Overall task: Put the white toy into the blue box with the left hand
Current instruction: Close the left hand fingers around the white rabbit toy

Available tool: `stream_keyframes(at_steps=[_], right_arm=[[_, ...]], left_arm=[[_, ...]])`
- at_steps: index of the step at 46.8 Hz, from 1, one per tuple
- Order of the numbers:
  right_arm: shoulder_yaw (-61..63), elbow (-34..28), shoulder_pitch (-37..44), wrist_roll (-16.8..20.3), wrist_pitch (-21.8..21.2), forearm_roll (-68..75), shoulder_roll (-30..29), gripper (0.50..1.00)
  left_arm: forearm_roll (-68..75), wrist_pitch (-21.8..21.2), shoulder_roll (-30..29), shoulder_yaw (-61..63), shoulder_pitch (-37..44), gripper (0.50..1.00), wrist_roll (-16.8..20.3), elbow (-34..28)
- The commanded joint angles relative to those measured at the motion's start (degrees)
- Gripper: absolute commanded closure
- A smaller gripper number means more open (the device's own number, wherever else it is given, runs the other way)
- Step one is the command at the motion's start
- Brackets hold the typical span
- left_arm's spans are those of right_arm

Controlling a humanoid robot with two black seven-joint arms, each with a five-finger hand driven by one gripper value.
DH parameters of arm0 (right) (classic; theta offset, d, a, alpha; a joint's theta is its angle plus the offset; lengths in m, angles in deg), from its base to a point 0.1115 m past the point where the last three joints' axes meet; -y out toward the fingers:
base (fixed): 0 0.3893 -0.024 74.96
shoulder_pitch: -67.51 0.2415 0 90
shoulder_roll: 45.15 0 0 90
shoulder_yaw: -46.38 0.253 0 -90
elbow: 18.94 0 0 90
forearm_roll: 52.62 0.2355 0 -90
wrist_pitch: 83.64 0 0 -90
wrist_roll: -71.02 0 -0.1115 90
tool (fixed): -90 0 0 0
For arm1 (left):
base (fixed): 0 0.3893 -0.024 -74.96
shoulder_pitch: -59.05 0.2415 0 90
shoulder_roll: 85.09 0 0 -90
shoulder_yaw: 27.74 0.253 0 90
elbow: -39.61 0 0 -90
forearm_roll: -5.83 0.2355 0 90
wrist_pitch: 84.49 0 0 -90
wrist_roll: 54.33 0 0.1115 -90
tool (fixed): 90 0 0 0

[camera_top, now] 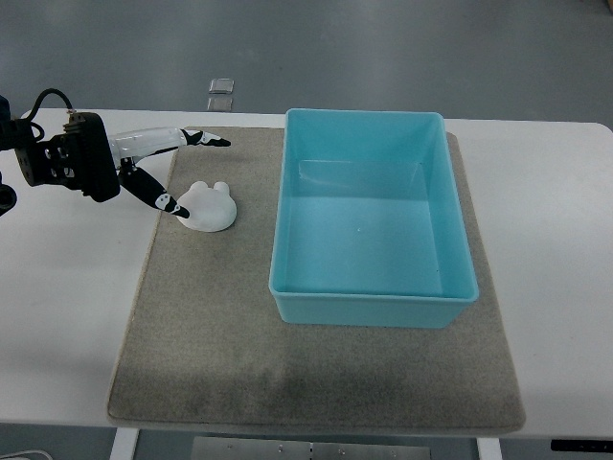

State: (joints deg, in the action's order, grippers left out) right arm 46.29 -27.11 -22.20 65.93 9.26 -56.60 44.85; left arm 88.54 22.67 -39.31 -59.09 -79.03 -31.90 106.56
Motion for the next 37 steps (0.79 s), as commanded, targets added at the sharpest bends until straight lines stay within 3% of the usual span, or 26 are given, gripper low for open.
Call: stream_keyframes(at_steps=[1,26,37], right_arm=[[0.0,0.0,0.0,0.0,0.0,0.0,0.0,0.564],[0.0,0.0,0.0,0.0,0.0,0.0,0.0,0.564],[0.0,0.0,0.0,0.0,0.0,-0.1,0.0,0.564]], left_arm=[[0.0,0.1,-0.3,0.3,0.1,0.525,-0.1,0.6],[1.9,-2.4,-0.9,3.8,0.1,0.632,-0.2,0.4],[2.0,-7.3,-0.7,8.8,0.0,0.621,-0.2,0.2]])
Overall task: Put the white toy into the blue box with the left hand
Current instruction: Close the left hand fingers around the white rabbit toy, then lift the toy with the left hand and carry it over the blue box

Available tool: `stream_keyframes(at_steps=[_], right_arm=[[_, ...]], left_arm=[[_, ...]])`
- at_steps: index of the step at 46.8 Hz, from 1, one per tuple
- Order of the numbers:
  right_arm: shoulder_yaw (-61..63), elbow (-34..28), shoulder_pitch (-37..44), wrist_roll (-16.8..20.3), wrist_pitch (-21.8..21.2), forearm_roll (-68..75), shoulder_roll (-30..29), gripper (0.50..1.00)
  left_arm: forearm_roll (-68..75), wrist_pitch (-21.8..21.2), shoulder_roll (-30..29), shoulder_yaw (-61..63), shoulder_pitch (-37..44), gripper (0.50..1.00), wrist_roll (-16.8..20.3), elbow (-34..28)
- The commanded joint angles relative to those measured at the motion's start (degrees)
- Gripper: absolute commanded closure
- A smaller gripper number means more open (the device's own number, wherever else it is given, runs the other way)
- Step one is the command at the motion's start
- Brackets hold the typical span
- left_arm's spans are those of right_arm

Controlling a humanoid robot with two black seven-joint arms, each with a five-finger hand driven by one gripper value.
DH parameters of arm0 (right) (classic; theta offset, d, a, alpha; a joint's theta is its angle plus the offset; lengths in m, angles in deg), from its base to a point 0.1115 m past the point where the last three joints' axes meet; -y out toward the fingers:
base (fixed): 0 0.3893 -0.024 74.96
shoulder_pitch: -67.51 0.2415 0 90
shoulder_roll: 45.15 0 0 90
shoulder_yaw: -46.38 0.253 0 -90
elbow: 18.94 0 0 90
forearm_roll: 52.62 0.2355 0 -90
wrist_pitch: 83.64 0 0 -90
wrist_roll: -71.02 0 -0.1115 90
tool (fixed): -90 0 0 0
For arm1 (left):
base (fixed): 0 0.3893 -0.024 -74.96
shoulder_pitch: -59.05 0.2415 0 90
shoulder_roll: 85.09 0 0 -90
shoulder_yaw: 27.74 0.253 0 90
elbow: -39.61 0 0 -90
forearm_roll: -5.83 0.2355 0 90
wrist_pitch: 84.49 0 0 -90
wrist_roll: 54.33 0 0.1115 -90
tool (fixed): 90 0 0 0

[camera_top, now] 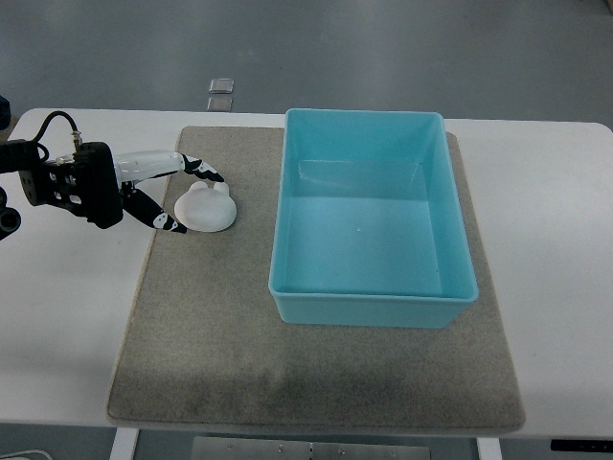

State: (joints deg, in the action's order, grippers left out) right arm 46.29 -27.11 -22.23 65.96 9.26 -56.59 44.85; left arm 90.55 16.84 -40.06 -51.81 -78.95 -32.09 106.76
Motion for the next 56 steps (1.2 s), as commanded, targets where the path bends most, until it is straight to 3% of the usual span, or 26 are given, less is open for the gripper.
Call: stream_keyframes(at_steps=[1,12,15,19,28,45,56], right_arm=[[0.0,0.0,0.0,0.1,0.0,-0.1,0.0,0.564],[0.0,0.0,0.1,0.0,0.0,0.0,0.0,0.564],[0.0,0.0,0.0,0.0,0.0,0.0,0.0,0.564],[0.0,0.0,0.0,0.0,0.0,0.0,0.0,0.564],[0.0,0.0,0.0,0.0,0.0,-0.1,0.0,0.564],[0.0,0.0,0.0,0.1,0.0,0.0,0.0,0.564],[0.0,0.0,0.0,0.0,0.0,0.0,0.0,0.564]], left_arm=[[0.0,-2.1,0.1,1.7,-0.1,0.621,0.0,0.0],[0.4,-4.5,0.0,3.8,-0.1,0.647,0.0,0.0],[1.3,-4.7,0.0,3.8,-0.1,0.690,-0.1,0.0],[2.3,-5.0,0.0,3.8,-0.1,0.812,-0.1,-0.1],[2.2,-6.6,0.1,3.8,0.0,1.000,-0.4,-0.3],[1.4,-6.8,0.2,2.5,-1.3,1.000,-2.0,0.0],[0.6,-6.8,1.4,1.1,-8.5,1.000,-2.2,0.4]])
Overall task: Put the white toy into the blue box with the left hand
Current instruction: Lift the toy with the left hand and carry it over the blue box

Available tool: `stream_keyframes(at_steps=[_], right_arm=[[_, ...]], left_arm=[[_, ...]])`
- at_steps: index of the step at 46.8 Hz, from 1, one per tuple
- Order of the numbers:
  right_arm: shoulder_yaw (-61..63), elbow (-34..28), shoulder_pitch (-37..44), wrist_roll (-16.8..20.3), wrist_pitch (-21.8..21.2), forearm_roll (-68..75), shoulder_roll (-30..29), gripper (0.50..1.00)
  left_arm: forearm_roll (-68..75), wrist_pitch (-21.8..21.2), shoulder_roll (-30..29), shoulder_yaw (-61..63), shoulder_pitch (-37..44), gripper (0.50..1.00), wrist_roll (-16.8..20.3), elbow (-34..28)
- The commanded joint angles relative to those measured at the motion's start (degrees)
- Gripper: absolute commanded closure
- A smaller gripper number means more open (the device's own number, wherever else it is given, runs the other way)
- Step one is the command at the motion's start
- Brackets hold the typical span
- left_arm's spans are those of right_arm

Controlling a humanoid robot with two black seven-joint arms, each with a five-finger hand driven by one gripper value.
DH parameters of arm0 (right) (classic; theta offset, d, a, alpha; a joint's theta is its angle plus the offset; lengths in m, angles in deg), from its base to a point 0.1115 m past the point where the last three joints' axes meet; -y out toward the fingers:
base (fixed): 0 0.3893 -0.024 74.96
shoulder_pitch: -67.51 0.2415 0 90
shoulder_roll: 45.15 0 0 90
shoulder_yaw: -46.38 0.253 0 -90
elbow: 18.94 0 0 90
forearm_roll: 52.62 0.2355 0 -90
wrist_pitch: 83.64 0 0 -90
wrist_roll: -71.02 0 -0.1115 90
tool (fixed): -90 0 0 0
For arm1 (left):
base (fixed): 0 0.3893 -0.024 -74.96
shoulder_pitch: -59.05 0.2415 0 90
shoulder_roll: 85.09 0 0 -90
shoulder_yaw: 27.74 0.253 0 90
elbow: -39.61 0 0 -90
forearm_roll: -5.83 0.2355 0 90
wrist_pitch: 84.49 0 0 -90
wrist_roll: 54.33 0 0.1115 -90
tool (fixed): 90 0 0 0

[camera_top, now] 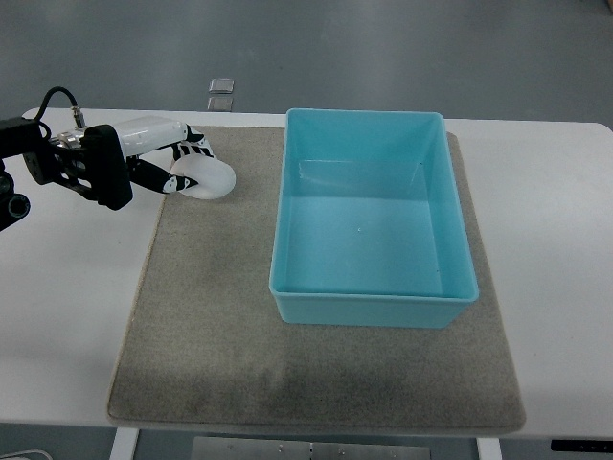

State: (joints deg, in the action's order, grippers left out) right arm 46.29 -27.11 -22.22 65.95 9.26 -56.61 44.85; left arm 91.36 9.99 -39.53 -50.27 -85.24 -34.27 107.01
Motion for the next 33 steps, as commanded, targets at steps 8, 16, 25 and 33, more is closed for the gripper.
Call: stream_keyframes(at_steps=[8,16,25,33], right_arm=[[0.0,0.0,0.0,0.0,0.0,0.0,0.0,0.564],[0.0,0.0,0.1,0.0,0.0,0.0,0.0,0.564],[0.0,0.0,0.0,0.0,0.0,0.0,0.0,0.564],[0.0,0.0,0.0,0.0,0.0,0.0,0.0,0.564]], left_arm=[[-1.6,1.2,7.6,-0.4,-9.2,1.000,-0.7,0.3],[-1.5,1.4,15.9,-0.1,-10.4,1.000,-4.8,0.5],[-1.0,2.4,21.7,0.6,-9.9,1.000,-7.4,1.1],[-0.6,3.3,24.2,4.1,-9.7,1.000,-7.7,1.0]])
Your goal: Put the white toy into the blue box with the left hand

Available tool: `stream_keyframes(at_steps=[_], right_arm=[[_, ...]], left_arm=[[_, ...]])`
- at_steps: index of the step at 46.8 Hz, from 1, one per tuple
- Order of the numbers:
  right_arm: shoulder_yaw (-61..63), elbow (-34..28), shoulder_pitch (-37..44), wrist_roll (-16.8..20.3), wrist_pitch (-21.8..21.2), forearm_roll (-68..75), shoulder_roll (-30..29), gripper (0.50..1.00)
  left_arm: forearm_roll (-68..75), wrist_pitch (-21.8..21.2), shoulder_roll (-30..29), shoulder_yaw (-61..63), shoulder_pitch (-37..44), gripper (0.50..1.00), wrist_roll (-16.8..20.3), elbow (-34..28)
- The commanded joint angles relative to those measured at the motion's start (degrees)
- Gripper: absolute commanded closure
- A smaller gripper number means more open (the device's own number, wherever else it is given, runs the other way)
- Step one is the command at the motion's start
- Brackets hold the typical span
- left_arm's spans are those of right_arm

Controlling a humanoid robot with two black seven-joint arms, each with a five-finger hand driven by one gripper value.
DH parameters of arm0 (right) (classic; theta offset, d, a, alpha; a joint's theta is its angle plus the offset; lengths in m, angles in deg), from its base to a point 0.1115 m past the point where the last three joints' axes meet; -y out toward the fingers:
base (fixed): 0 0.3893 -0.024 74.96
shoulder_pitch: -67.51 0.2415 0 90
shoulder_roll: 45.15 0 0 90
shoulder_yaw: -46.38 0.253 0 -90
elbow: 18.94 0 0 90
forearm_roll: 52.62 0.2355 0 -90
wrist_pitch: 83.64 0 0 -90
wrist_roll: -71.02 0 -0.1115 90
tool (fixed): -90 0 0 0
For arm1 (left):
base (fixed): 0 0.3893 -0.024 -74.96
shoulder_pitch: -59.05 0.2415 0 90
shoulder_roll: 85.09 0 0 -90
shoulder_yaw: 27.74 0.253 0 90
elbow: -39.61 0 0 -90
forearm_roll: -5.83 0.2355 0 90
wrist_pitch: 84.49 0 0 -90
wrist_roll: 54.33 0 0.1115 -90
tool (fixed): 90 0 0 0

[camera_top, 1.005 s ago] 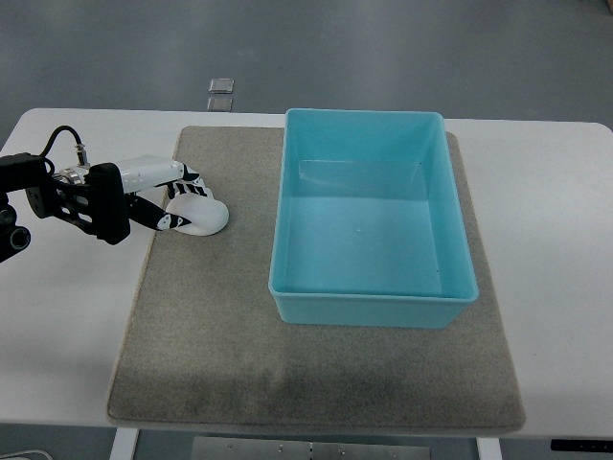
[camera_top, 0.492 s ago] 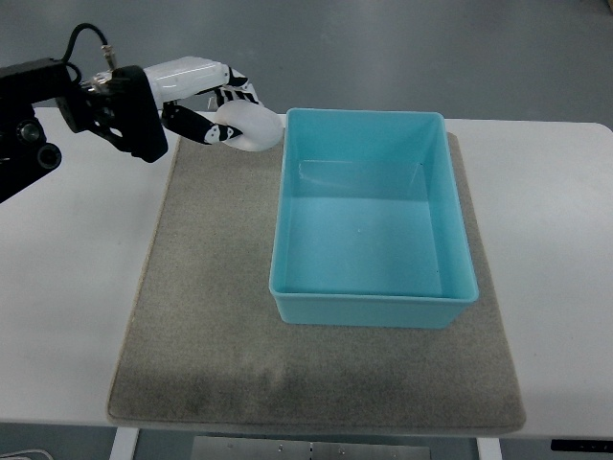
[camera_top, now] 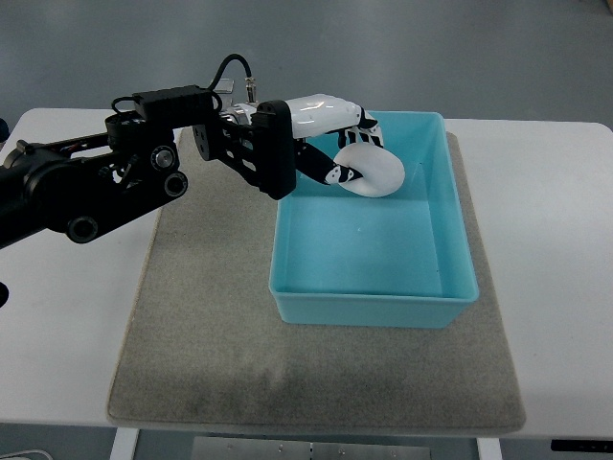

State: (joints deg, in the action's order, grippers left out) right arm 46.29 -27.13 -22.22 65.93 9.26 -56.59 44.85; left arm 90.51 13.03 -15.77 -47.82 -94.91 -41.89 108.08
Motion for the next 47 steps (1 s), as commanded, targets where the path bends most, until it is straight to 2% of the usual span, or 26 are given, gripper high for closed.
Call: stream_keyframes(at_steps=[1,13,17,18,20,23,29,32,41,47], right_arm=[[0.0,0.0,0.0,0.0,0.0,0.0,0.0,0.564],[0.0,0.0,0.0,0.0,0.0,-0.1,0.0,0.564],[0.0,0.0,0.0,0.1,0.0,0.0,0.0,0.564],[0.0,0.0,0.0,0.0,0.0,0.0,0.0,0.564],[0.0,0.0,0.0,0.0,0.0,0.0,0.0,0.564],[0.0,0.0,0.0,0.0,0.0,0.0,0.0,0.564],[0.0,0.0,0.0,0.0,0.0,-0.1,0.0,0.564],[0.0,0.0,0.0,0.0,0.0,0.0,0.0,0.564],[0.0,0.0,0.0,0.1,0.0,0.0,0.0,0.564],[0.0,0.0,0.1,0.0,0.0,0.0,0.0,0.564]], left_arm=[[0.2,0.3,0.6,2.3,0.0,1.000,-0.1,-0.1],[0.4,0.3,1.3,6.7,0.1,0.997,-0.7,-0.5],[0.4,0.3,1.3,6.6,0.2,0.691,-0.8,-0.5],[0.4,0.3,1.3,6.6,0.2,0.635,-0.8,-0.5],[0.3,0.3,1.3,6.6,0.3,0.577,-0.8,-0.5],[0.2,0.4,1.3,6.6,0.4,0.538,-0.8,-0.4],[-0.1,0.4,1.1,6.5,1.0,0.531,-0.8,-0.2],[-0.7,0.3,0.8,6.5,1.2,0.508,-0.8,-0.2],[-1.5,-0.8,0.2,5.0,1.5,0.508,-0.8,-0.3],[-8.4,-0.9,-1.3,2.9,1.7,0.508,-0.8,-0.5]])
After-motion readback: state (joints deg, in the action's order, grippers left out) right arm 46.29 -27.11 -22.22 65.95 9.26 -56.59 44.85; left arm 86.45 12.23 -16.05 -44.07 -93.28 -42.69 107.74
